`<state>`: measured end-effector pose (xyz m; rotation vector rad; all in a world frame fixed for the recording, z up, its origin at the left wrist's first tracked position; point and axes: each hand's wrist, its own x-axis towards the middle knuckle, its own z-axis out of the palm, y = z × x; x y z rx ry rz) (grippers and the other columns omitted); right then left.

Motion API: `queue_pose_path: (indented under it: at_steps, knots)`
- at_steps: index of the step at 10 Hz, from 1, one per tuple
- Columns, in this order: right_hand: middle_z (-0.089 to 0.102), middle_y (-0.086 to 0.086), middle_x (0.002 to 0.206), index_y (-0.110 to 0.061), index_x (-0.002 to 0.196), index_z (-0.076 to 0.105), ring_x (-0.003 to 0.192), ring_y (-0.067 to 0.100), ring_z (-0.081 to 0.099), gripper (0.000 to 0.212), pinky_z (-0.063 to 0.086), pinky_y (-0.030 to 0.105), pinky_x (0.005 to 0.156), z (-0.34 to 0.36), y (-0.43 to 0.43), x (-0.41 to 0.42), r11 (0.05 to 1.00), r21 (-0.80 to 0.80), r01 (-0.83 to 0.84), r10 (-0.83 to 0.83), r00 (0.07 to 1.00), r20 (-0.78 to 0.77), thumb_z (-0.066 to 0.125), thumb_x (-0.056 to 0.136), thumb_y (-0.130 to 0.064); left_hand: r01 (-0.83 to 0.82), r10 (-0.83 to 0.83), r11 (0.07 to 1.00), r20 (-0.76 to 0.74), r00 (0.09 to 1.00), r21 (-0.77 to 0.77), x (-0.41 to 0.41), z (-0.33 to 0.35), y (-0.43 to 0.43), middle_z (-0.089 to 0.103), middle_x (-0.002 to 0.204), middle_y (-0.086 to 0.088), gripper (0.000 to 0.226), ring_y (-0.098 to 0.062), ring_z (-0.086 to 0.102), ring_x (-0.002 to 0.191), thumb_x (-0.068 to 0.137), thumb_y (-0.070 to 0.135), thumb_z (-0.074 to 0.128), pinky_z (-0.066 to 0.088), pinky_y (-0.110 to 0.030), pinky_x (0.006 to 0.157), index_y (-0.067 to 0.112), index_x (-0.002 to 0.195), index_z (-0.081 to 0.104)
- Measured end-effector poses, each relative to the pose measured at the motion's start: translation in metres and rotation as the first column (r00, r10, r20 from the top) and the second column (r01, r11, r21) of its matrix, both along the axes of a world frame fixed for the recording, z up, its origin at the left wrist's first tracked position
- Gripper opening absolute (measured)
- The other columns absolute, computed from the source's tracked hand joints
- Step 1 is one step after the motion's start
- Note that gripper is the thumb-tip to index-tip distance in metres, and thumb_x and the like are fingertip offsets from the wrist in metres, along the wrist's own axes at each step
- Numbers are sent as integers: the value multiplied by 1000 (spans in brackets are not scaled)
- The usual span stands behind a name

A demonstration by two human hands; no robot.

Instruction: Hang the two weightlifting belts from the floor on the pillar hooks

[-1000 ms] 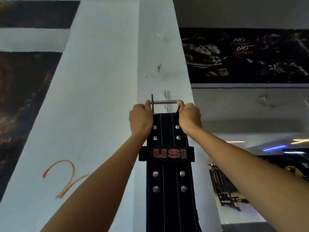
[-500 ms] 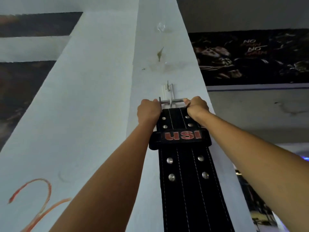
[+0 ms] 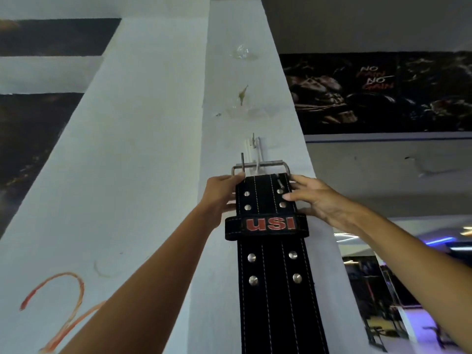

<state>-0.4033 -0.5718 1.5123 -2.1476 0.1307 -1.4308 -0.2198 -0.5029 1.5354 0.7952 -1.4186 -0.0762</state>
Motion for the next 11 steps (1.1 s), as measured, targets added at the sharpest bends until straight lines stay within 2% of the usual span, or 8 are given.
queue_pose_path:
  at_steps: [2,3,5,6,8,9,10,11]
  knots:
    - [65,6,83,0,96,62,74,17,62,38,50,29,59,18,14,25,954,50,297,-299,917,263,65,82,-35,-5,7,1000,-141,990,13,-8,3,0,65,71,-5,17,-16,61,62,85,23,67,49,-25,52,10,75,62]
    - [53,2,64,-11,62,47,61,19,53,41,43,32,58,33,13,37,879,163,449,-477,818,320,66,79,-44,-1,12,998,-194,981,57,-9,10,3,64,72,-6,18,-16,60,61,82,20,72,46,-24,47,8,75,60]
    - [67,10,89,-1,103,58,77,26,66,40,56,37,78,52,4,48,896,335,292,-394,870,296,70,78,-30,10,8,998,-271,962,66,-5,26,5,64,71,-9,19,-19,63,60,76,13,77,47,-26,48,4,74,60]
    - [69,11,94,-3,107,58,75,24,66,44,55,35,76,52,1,47,900,323,292,-385,881,276,71,77,-32,13,8,997,-256,967,77,-4,24,5,64,71,-9,20,-19,63,60,77,13,77,47,-26,48,3,76,59]
    - [54,2,65,-14,60,43,57,18,51,40,36,27,51,41,10,47,892,222,393,-448,830,331,65,80,-41,-7,25,998,-258,966,67,-8,12,2,63,70,-5,21,-16,60,56,85,22,68,44,-20,35,7,75,58]
    - [54,-1,63,-14,63,51,60,15,52,36,40,28,57,25,18,38,915,175,363,-401,864,305,64,82,-40,27,-5,995,-221,975,97,-6,3,9,64,73,-5,24,-15,61,62,86,28,67,47,-21,40,5,83,61]
    - [66,3,90,-8,102,63,72,12,59,24,45,21,57,0,33,27,933,174,315,-351,903,247,64,84,-25,123,-97,983,-182,978,137,0,-13,20,66,79,-7,15,-17,65,72,84,16,69,50,-24,51,3,88,63]
    - [61,3,107,-10,120,56,85,13,58,36,45,24,72,-19,44,24,906,151,395,-422,869,260,61,87,-24,172,-160,985,-221,962,32,1,-27,25,67,84,-9,15,-26,66,85,87,9,64,53,-26,57,-1,97,62]
